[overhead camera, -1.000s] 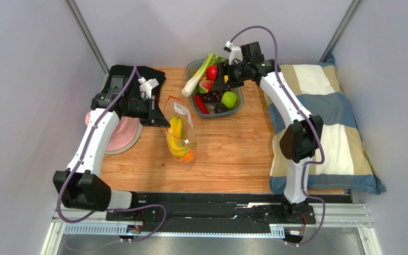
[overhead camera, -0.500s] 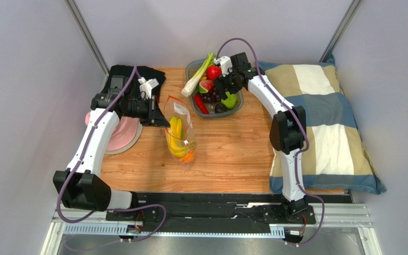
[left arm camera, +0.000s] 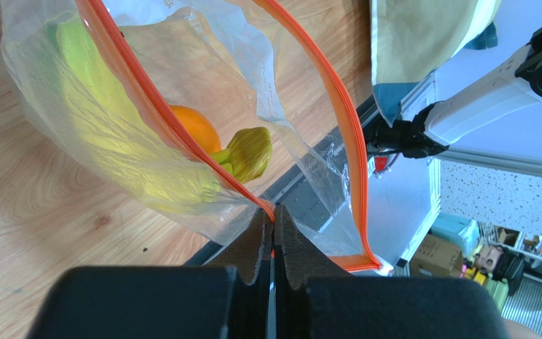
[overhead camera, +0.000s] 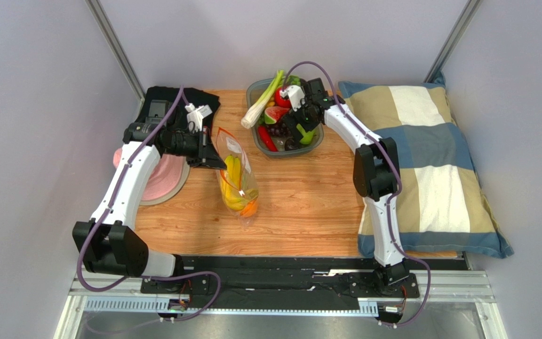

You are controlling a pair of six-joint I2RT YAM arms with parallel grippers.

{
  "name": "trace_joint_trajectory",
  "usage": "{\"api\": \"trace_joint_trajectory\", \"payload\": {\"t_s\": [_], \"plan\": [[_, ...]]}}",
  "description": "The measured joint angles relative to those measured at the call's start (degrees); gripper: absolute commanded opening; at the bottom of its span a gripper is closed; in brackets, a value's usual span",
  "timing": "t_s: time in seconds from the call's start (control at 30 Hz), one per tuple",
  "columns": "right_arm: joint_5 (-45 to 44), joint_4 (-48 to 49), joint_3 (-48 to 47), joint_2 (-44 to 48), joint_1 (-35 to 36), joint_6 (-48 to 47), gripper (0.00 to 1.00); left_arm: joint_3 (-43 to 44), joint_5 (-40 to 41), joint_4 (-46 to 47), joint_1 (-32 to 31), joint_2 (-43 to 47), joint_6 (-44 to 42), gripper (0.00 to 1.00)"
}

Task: Place the food in the zip-top bag and seal the zipper
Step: Pick up the fake fruit from the bin, then place the fake fruit in the zipper food storage bag.

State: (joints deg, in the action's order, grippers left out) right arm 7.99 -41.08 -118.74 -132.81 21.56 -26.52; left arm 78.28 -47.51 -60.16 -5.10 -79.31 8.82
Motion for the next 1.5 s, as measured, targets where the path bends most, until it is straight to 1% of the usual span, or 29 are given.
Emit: {"api": "trace_joint_trajectory", "payload": {"t_s": [0.13, 0.2, 0.23, 0.27, 0.33, 0.37, 0.43, 0.47, 0.63, 0.83, 0.97, 1.1, 1.2, 1.27, 1.37, 1.5], "plan": [[0.0, 0.3, 1.4, -0.7, 0.0, -0.6, 0.94, 0.0, 0.0, 0.0, 0.0, -0.1, 0.0, 0.00], [0.1, 0.3, 1.7, -1.1, 0.0, -0.8, 0.90, 0.0, 0.0, 0.0, 0.0, -0.1, 0.0, 0.00], [0.1, 0.3, 1.7, -1.2, 0.0, -0.9, 0.87, 0.0, 0.0, 0.0, 0.0, -0.1, 0.0, 0.00], [0.1, 0.2, 1.7, -1.3, 0.0, -0.9, 0.80, 0.0, 0.0, 0.0, 0.0, -0.1, 0.0, 0.00], [0.2, 0.2, 1.7, -1.3, 0.1, -1.0, 0.69, 0.0, 0.0, 0.0, 0.0, -0.1, -0.1, 0.00], [0.2, 0.2, 1.7, -1.2, 0.1, -1.0, 0.60, 0.0, 0.0, 0.0, 0.0, -0.1, -0.1, 0.00], [0.2, 0.2, 1.7, -1.2, 0.1, -0.9, 0.53, 0.0, 0.0, 0.0, 0.0, -0.1, -0.1, 0.00], [0.3, 0.1, 1.7, -1.2, 0.1, -0.8, 0.47, 0.0, 0.0, 0.0, 0.0, -0.1, -0.1, 0.00], [1.5, -2.1, 1.7, 2.1, 0.1, 0.3, 0.37, 0.0, -0.1, 0.0, 0.0, -0.1, -0.1, 0.00], [5.7, -4.3, -0.3, 10.9, 0.0, 4.8, 0.32, 0.0, -0.3, 0.0, 0.0, -0.1, -0.1, 0.00], [13.3, -4.8, -4.0, 16.6, 0.1, 11.2, 0.31, 0.0, -0.5, 0.3, 0.0, -0.1, 0.0, 0.00], [23.7, -0.7, -3.5, 23.5, 1.4, 20.8, 0.31, 0.0, -0.7, 1.1, 0.0, -0.1, 0.0, 0.00], [29.2, 4.7, -1.8, 27.6, 4.8, 27.8, 0.30, 0.0, -1.0, 1.6, 0.0, -0.1, 0.1, 0.00], [32.3, 8.2, -1.4, 28.9, 8.4, 31.8, 0.30, 0.0, -1.3, 1.8, 0.0, -0.1, 0.3, 0.00], [35.0, 11.7, 0.0, 29.1, 13.1, 35.0, 0.29, 0.0, -1.8, 2.3, 0.0, -0.1, 0.4, 0.00], [36.7, 12.7, 5.4, 28.8, 17.2, 37.1, 0.28, 0.0, -2.6, 2.8, 0.0, 0.1, 0.9, 0.00]]}}
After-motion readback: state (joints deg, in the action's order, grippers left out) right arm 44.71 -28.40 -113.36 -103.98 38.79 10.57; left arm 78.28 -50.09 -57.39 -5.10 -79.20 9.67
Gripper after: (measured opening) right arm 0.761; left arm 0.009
